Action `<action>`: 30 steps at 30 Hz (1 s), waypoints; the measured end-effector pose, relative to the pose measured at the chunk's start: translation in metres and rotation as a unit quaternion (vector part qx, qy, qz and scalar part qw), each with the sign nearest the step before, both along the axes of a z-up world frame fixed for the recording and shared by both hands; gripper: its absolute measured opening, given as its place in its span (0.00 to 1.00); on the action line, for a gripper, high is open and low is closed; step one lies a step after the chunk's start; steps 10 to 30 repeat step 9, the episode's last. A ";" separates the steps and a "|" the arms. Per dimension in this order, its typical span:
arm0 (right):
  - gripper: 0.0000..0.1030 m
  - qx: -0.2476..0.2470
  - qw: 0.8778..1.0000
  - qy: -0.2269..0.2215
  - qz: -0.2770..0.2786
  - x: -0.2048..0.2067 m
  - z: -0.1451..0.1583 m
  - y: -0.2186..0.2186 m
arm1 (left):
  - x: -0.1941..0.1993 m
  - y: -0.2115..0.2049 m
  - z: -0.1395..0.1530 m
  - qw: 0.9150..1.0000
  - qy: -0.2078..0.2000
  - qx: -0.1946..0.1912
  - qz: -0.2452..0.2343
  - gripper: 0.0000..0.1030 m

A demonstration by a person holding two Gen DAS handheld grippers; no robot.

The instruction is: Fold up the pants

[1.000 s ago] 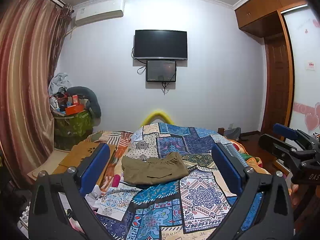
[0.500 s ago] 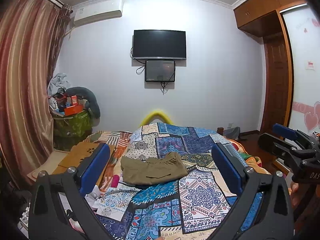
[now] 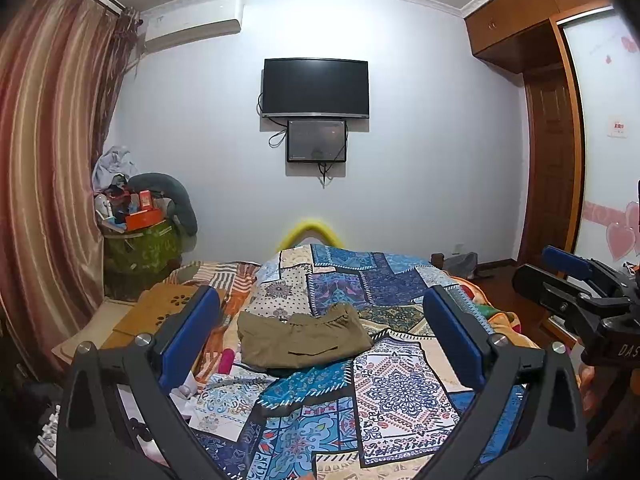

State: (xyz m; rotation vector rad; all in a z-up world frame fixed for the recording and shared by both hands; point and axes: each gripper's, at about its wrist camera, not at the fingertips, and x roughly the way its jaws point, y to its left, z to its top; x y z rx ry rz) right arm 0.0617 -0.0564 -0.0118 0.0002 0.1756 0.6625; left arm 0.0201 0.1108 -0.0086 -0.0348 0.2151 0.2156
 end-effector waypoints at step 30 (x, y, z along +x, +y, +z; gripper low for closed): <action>1.00 0.001 1.000 0.004 -0.001 0.000 -0.003 0.001 | 0.004 0.002 -0.001 1.000 0.008 -0.002 -0.008 1.00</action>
